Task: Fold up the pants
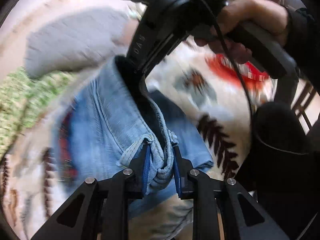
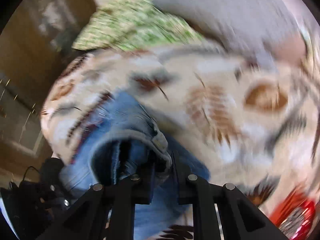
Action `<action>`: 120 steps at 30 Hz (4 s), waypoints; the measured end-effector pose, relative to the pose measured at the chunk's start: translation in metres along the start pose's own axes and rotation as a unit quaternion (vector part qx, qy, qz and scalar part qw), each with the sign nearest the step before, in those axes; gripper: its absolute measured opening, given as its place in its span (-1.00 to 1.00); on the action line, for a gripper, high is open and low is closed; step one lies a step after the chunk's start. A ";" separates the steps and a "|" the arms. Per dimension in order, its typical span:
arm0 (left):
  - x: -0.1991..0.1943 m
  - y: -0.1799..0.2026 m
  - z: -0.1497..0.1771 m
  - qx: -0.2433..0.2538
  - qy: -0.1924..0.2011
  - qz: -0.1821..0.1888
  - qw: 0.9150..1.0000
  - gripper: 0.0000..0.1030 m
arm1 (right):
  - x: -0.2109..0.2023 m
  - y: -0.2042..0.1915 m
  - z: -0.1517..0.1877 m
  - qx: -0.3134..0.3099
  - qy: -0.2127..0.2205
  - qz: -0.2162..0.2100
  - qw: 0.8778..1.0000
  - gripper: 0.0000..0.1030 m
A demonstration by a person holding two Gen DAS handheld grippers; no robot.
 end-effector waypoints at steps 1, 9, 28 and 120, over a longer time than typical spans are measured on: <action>0.015 0.001 0.002 -0.003 -0.014 0.014 1.000 -0.59 | 0.015 0.009 0.006 0.012 -0.012 0.000 1.000 -0.71; -0.002 0.006 -0.009 0.011 -0.015 0.026 1.000 -0.22 | 0.042 0.044 0.022 0.095 -0.029 -0.025 0.995 0.08; -0.052 -0.171 0.072 -0.286 0.041 0.141 0.947 0.87 | -0.003 -0.018 0.084 0.174 0.044 -0.217 0.960 0.43; -0.006 -0.117 0.007 0.147 -0.043 -0.097 0.983 -0.69 | 0.027 -0.030 0.031 0.086 0.085 -0.150 0.981 -0.44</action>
Point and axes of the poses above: each gripper's, at about its wrist camera, not at the fingertips, and x roughly the way its jaws point, y to its right, z to its underside, the point moved 2 cm from there along x, roughly the way its jaws point, and after that the axes turned 11 degrees about z, right-handed, at the moved point
